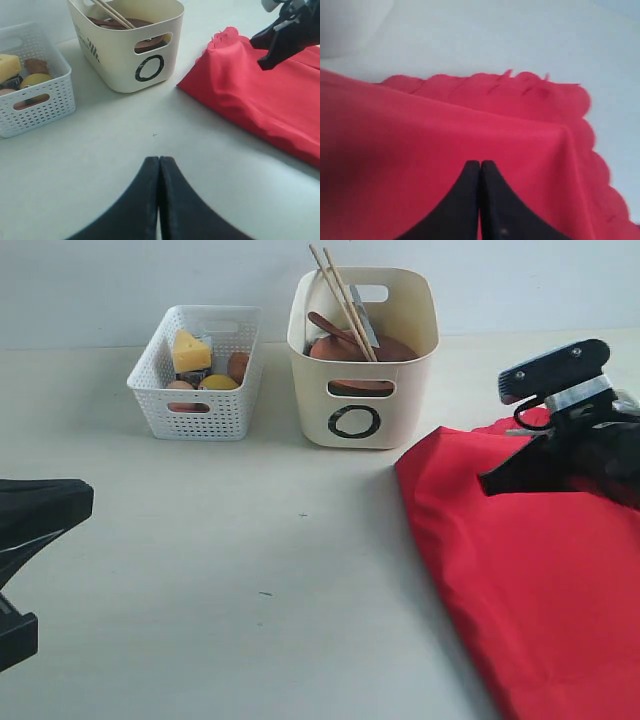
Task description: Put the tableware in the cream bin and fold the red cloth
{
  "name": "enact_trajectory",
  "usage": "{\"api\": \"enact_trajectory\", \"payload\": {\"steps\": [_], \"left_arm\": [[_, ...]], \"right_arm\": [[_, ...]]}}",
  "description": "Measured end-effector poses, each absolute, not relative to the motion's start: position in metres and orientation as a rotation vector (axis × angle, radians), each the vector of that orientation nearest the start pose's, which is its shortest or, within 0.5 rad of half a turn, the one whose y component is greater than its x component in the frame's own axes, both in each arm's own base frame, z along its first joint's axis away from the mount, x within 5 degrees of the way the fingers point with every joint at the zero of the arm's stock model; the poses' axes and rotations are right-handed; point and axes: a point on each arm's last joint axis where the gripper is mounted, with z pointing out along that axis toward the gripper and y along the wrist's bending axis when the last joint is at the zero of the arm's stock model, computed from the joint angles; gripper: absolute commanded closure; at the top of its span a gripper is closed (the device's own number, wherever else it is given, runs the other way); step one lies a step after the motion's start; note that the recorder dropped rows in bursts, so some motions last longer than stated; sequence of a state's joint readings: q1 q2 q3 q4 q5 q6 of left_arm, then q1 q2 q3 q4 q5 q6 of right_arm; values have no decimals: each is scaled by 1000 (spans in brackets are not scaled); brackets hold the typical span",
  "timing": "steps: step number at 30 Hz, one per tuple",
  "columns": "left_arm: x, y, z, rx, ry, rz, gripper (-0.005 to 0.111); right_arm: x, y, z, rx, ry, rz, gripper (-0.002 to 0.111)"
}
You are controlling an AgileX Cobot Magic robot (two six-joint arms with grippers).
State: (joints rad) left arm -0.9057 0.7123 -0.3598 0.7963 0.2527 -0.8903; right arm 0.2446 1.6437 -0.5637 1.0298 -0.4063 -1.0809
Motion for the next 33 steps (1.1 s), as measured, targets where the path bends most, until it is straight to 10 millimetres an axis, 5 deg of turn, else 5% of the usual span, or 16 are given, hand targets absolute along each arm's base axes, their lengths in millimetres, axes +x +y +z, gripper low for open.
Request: {"api": "enact_trajectory", "payload": {"steps": [8,15,26,33], "left_arm": [[99,-100,254,682,1921,-465,106],[99,-99,250,683,1932,-463,106],[98,-100,249,672,1942,-478,106],[98,-100,249,673,1939,-482,106]], "right_arm": [[276,37,82,-308,2465,-394,108],[287,15,62,-204,2342,-731,108],[341,9,70,-119,2342,-563,108],[342,-6,115,68,2274,-556,108]]}}
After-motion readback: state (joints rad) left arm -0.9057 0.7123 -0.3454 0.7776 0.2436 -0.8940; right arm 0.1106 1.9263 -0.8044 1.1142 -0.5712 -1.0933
